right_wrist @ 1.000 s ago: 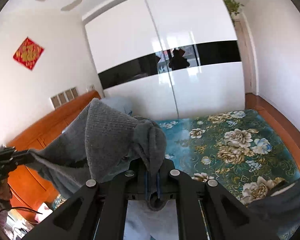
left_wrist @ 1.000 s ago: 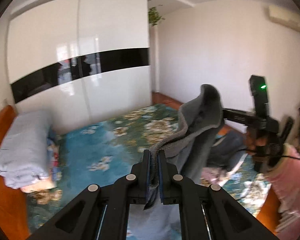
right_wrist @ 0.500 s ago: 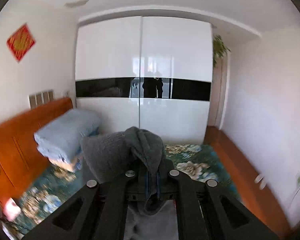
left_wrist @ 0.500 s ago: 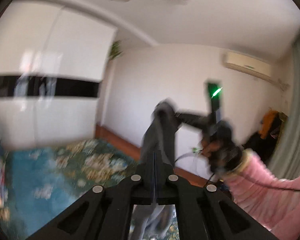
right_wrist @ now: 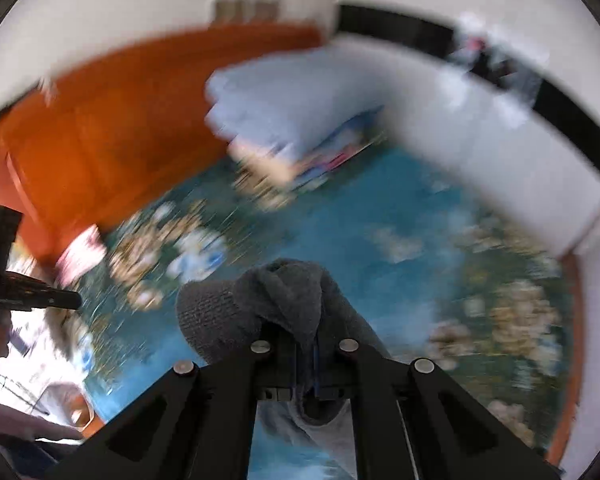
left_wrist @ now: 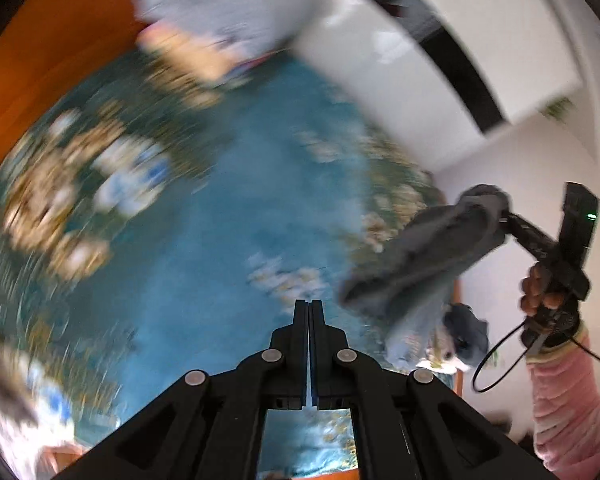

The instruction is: Fold clothes

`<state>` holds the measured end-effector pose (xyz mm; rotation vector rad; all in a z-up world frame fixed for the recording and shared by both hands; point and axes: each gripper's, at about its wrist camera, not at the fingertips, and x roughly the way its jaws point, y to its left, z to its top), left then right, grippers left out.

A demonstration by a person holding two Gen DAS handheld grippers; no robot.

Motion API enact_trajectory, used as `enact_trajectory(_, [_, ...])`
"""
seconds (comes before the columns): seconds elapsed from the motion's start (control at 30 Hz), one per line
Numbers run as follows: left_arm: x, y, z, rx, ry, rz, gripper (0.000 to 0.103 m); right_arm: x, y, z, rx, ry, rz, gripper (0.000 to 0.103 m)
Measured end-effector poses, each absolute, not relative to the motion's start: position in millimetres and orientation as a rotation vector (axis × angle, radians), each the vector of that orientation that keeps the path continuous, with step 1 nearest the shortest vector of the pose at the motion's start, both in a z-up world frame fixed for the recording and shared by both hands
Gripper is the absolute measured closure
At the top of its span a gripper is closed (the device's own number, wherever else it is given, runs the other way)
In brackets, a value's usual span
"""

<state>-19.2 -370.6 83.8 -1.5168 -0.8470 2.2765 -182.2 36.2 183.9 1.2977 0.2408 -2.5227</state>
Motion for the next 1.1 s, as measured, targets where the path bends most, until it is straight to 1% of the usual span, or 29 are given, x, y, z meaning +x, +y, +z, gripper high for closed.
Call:
enact_trajectory(0.03, [-11.8,-382.4,72.6,-1.537,-0.87,2.293,0.102,-197.5,14.8,153.0,1.336,0.231,-2.46,0.098])
enact_trajectory(0.13, [1.0,-411.7,42.6,-1.595,-0.915,2.333,0.102,-236.1,-25.3,95.1,1.432,0.309,-2.402,0.098])
enact_trajectory(0.3, [-4.7,-444.9,-17.3,-1.722,-1.019,2.3,0.102,-299.3,-88.3,3.8,1.586,0.457,-2.313,0.098])
enact_trajectory(0.47, [-15.0,-459.9,-71.7,-1.808,-1.138,2.205,0.102,-362.5,-151.3,-87.4,1.732,0.604,-2.21,0.098])
enact_trajectory(0.57, [-20.8,-461.2,-97.9,-1.843,-1.169,2.155,0.101,-403.4,-145.6,-110.3,1.788,0.738,-2.302,0.098])
enact_trajectory(0.67, [-28.4,-457.2,-117.2,-1.876,-1.166,2.116,0.101,-433.8,-131.0,-132.9,1.893,0.728,-2.343,0.097])
enact_trajectory(0.77, [-37.7,-452.3,-132.8,-1.914,-1.157,2.084,0.1,-441.6,-120.4,-151.1,1.968,0.731,-2.321,0.097])
enact_trajectory(0.83, [-45.3,-449.3,-142.6,-1.933,-1.14,2.072,0.09,-440.9,-117.3,-156.6,1.966,0.738,-2.326,0.085])
enact_trajectory(0.9, [-55.6,-444.4,-151.8,-1.95,-1.129,2.056,0.059,-437.1,-112.0,-150.4,1.93,0.718,-2.348,0.047])
enact_trajectory(0.93, [-62.6,-440.3,-156.6,-1.945,-1.132,2.041,0.053,-434.3,-107.2,-144.5,1.919,0.69,-2.346,0.044])
enact_trajectory(0.97, [-70.5,-435.6,-161.5,-1.933,-1.138,2.022,0.047,-430.1,-101.2,-136.3,1.907,0.665,-2.345,0.044])
enact_trajectory(1.03, [-88.6,-423.4,-174.5,-1.911,-1.152,1.975,0.044,-416.1,-84.0,-113.3,1.877,0.592,-2.405,0.044])
enact_trajectory(1.07, [-99.2,-416.7,-183.8,-1.907,-1.174,1.941,0.044,-405.4,-70.5,-99.8,1.864,0.502,-2.441,0.043])
enact_trajectory(1.1, [-110.5,-409.7,-194.3,-1.906,-1.204,1.903,0.044,-386.8,-54.1,-90.2,1.868,0.4,-2.466,0.039])
